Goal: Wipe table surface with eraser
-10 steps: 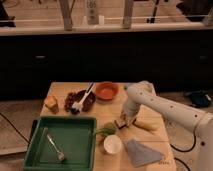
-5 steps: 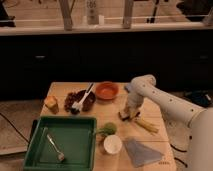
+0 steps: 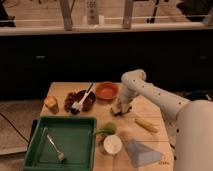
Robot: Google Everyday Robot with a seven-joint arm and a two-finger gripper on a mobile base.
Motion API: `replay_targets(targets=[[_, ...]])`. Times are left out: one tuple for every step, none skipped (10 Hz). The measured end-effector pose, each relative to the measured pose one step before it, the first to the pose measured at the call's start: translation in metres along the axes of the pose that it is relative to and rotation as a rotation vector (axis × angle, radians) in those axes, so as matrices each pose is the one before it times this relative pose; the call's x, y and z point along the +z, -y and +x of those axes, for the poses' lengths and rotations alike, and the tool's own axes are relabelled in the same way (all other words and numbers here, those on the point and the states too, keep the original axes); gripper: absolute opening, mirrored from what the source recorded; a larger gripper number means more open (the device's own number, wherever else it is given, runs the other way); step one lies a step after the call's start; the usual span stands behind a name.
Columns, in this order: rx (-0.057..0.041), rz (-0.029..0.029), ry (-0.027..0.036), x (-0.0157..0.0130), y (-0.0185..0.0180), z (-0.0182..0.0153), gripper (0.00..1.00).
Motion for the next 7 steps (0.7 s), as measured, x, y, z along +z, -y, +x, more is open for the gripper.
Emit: replay_targets(targets=[[-0.01883, -0.00331, 0.0054, 0.00073, -0.00123, -0.00947, 0.0], [-0.00342, -0.00514, 0.00578, 0.00097, -0.00383, -0.00608, 0.0], [0.00479, -0.00307, 0.00483, -0.00004, -0.00441, 0.00005, 0.0], [0.00344, -0.00012, 0.0032, -0.00065, -0.00358, 0.00246, 0.0], [0.00663, -0.00552, 0.00435, -0.00167, -0.00921, 0.00678, 0.0], [0.00552, -0.00848, 0.00377, -0.00077, -0.00695, 0.00345, 0.0], [0.0008, -0.00296, 0.00188, -0.00039, -0.00025, -0.00029, 0.0]])
